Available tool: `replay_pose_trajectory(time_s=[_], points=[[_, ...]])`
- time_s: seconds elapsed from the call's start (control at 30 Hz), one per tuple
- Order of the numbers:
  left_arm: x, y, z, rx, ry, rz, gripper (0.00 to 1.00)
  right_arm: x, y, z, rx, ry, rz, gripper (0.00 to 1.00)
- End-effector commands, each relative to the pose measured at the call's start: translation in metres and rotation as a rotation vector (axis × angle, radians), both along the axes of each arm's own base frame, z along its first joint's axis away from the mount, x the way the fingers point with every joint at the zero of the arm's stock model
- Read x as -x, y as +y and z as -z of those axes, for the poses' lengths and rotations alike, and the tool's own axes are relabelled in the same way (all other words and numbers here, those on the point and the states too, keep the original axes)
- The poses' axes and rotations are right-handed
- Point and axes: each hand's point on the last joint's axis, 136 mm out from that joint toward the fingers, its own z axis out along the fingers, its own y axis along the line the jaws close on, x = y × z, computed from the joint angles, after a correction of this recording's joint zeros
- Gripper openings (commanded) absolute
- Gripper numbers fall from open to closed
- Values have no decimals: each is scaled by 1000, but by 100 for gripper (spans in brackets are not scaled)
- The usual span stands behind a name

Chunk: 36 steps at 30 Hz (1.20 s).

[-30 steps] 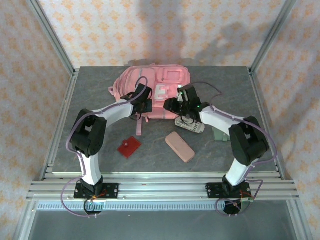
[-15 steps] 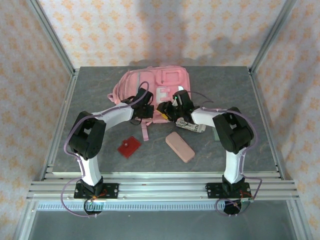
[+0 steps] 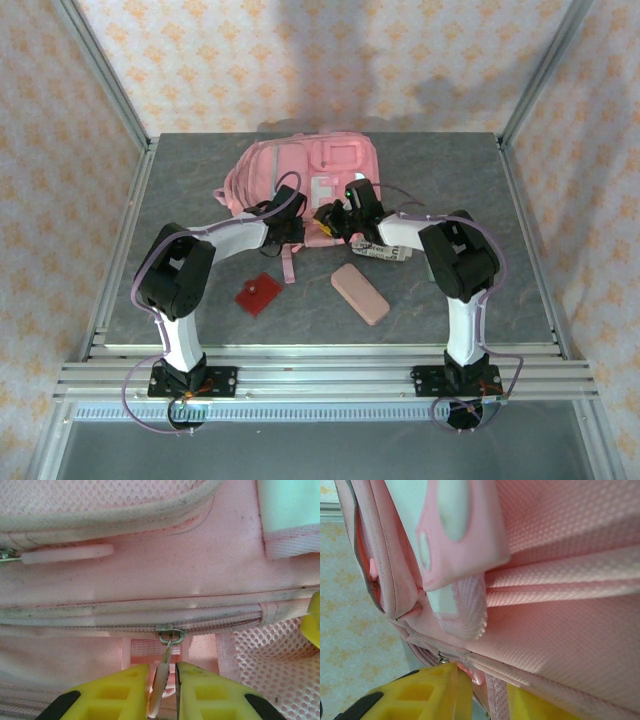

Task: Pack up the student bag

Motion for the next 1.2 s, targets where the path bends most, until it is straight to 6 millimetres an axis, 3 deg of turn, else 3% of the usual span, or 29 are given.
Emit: replay_pose_trajectory(time_s=[0.0, 0.1, 0.37, 0.47, 0.6, 0.77, 0.87, 0.9, 1.0, 1.17], points=[[-8, 2, 3, -22, -31, -25, 22, -9, -4, 6, 20, -1, 41, 29], [-10, 2, 5, -38, -30, -13, 0, -9, -3, 8, 20, 2, 39, 28], [-5, 3, 6, -54, -13, 7, 0, -14, -7, 15, 87, 39, 65, 41], [-2, 2, 3, -42, -9, 16, 0, -16, -16, 30, 146, 124, 131, 42], [0, -10, -8, -8, -26, 51, 0, -17, -13, 47, 183, 245, 158, 39], [1, -24, -16, 6, -39, 93, 0, -19, -14, 55, 202, 305, 216, 25], [0, -24, -17, -4, -43, 92, 0, -20, -19, 58, 191, 327, 266, 3], [0, -21, -16, -17, -45, 86, 0, -21, -20, 59, 180, 335, 274, 0], [0, -9, -14, -75, -48, 61, 0, -24, -30, 62, 202, 330, 298, 0], [1, 31, -8, -184, -39, -23, 0, -22, -59, 68, 213, 335, 361, 0]])
